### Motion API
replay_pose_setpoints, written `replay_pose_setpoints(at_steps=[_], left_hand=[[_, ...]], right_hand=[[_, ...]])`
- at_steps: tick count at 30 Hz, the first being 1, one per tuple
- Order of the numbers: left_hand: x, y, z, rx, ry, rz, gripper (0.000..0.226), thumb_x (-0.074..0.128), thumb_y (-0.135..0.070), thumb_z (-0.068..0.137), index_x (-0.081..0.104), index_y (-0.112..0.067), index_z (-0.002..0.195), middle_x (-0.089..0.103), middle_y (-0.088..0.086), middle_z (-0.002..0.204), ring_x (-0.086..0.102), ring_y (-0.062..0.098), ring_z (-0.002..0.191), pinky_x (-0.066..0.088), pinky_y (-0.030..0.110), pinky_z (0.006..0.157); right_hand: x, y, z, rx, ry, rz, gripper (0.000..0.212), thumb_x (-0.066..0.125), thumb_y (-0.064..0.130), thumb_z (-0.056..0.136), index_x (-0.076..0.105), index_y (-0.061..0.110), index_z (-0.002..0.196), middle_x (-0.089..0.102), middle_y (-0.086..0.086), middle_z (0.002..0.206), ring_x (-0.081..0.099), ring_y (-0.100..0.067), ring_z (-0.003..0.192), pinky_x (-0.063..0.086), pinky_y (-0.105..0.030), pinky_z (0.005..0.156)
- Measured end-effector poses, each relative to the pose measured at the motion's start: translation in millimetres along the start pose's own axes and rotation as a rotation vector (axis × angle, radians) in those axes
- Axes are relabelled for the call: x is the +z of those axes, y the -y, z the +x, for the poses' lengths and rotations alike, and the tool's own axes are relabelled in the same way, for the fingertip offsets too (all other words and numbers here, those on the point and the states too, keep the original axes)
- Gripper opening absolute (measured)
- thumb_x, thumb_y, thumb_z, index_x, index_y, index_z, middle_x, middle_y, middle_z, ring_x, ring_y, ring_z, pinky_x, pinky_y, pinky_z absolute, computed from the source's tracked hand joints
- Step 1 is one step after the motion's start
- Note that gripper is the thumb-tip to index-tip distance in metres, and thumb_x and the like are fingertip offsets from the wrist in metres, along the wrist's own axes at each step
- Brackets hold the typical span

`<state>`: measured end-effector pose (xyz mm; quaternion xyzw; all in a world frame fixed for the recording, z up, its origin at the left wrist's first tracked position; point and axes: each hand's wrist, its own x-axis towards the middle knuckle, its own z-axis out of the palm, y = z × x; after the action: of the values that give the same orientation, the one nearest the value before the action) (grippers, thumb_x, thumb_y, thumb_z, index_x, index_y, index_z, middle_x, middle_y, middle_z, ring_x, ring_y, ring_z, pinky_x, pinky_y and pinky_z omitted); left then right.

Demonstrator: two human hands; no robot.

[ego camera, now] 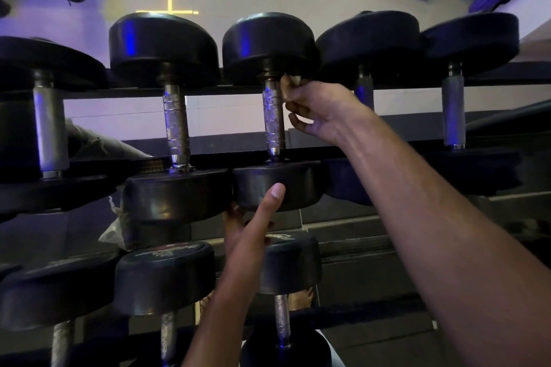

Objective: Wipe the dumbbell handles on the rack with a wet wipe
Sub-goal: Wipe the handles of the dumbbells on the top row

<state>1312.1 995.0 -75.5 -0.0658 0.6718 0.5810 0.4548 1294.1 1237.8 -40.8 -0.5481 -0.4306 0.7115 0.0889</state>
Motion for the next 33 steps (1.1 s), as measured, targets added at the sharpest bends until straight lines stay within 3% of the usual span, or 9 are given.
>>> replay_pose_setpoints(at_steps=[5, 12, 15, 19, 23, 26, 29, 31, 33], left_hand=[[-0.2, 0.7, -0.5, 0.002, 0.011, 0.005, 0.101, 0.084, -0.080, 0.055, 0.064, -0.035, 0.142, 0.078, -0.012, 0.126, 0.076, 0.020, 0.116, 0.060, 0.042, 0.095], [-0.7, 0.2, -1.0, -0.005, 0.022, 0.002, 0.102, 0.083, -0.081, 0.051, 0.064, -0.034, 0.140, 0.080, -0.010, 0.123, 0.077, 0.017, 0.104, 0.056, 0.038, 0.086], [-1.1, -0.2, -1.0, -0.005, 0.024, 0.006, 0.099, 0.082, -0.081, 0.052, 0.064, -0.036, 0.138, 0.080, -0.011, 0.121, 0.077, 0.014, 0.097, 0.055, 0.036, 0.080], [-0.8, -0.1, -1.5, 0.003, 0.026, 0.010, 0.091, 0.081, -0.081, 0.053, 0.063, -0.039, 0.131, 0.080, -0.011, 0.118, 0.076, 0.016, 0.094, 0.055, 0.038, 0.079], [0.7, -0.3, -0.7, -0.004, 0.008, 0.010, 0.093, 0.083, -0.081, 0.050, 0.065, -0.037, 0.131, 0.081, -0.014, 0.114, 0.078, 0.014, 0.092, 0.056, 0.037, 0.081], [-0.2, -1.0, -2.5, -0.003, 0.027, 0.015, 0.100, 0.082, -0.083, 0.050, 0.067, -0.035, 0.137, 0.081, -0.014, 0.119, 0.078, 0.013, 0.098, 0.054, 0.035, 0.083], [-1.6, -0.7, -3.4, 0.010, 0.040, 0.024, 0.104, 0.081, -0.085, 0.051, 0.065, -0.036, 0.142, 0.079, -0.016, 0.124, 0.077, 0.013, 0.112, 0.053, 0.030, 0.083], [-2.0, 0.8, -3.5, 0.015, 0.034, 0.030, 0.110, 0.082, -0.089, 0.048, 0.064, -0.037, 0.144, 0.077, -0.016, 0.127, 0.076, 0.014, 0.115, 0.054, 0.030, 0.084], [-2.5, 2.0, -4.2, 0.021, 0.030, 0.034, 0.122, 0.083, -0.095, 0.041, 0.061, -0.039, 0.147, 0.076, -0.016, 0.131, 0.075, 0.014, 0.116, 0.057, 0.035, 0.090]], right_hand=[[-9.6, 1.2, 1.7, 0.075, 0.076, -0.151, 0.009, 0.079, 0.017, 0.093, 0.075, 0.024, 0.088, 0.077, 0.010, 0.088, 0.068, -0.009, 0.077, 0.051, -0.025, 0.063], [-20.0, -7.4, -5.8, 0.085, 0.165, -0.602, 0.019, 0.072, 0.020, 0.099, 0.071, 0.025, 0.080, 0.062, 0.011, 0.078, 0.043, -0.006, 0.067, 0.036, -0.018, 0.053], [-22.0, -9.1, -12.1, 0.080, 0.199, -0.697, 0.015, 0.072, 0.021, 0.099, 0.070, 0.026, 0.085, 0.061, 0.013, 0.071, 0.045, -0.007, 0.069, 0.034, -0.024, 0.061], [-25.9, -11.4, -21.9, 0.056, 0.250, -0.732, 0.004, 0.075, 0.024, 0.098, 0.071, 0.024, 0.099, 0.072, 0.007, 0.084, 0.054, -0.014, 0.088, 0.039, -0.031, 0.082], [-25.0, -13.8, -34.0, 0.018, 0.146, -0.859, 0.029, 0.083, 0.037, 0.090, 0.080, 0.008, 0.096, 0.074, -0.003, 0.087, 0.050, -0.018, 0.081, 0.038, -0.032, 0.071], [-25.9, -1.7, -47.3, -0.104, 0.103, -0.991, 0.019, 0.089, 0.040, 0.083, 0.084, 0.022, 0.078, 0.070, 0.012, 0.068, 0.053, -0.006, 0.069, 0.040, -0.027, 0.064], [-19.5, 22.6, -63.3, -0.329, 0.272, -0.843, 0.013, 0.086, 0.030, 0.088, 0.084, 0.024, 0.076, 0.068, 0.017, 0.066, 0.052, 0.004, 0.053, 0.041, -0.019, 0.058], [-5.1, 35.7, -65.3, -0.566, 0.269, -0.814, 0.012, 0.084, 0.033, 0.089, 0.085, 0.021, 0.093, 0.078, 0.012, 0.081, 0.069, 0.003, 0.071, 0.055, -0.017, 0.072], [9.3, 42.7, -55.9, -0.858, 0.080, -1.153, 0.018, 0.077, 0.047, 0.089, 0.084, 0.033, 0.097, 0.080, 0.015, 0.092, 0.074, -0.005, 0.090, 0.056, -0.025, 0.080]])
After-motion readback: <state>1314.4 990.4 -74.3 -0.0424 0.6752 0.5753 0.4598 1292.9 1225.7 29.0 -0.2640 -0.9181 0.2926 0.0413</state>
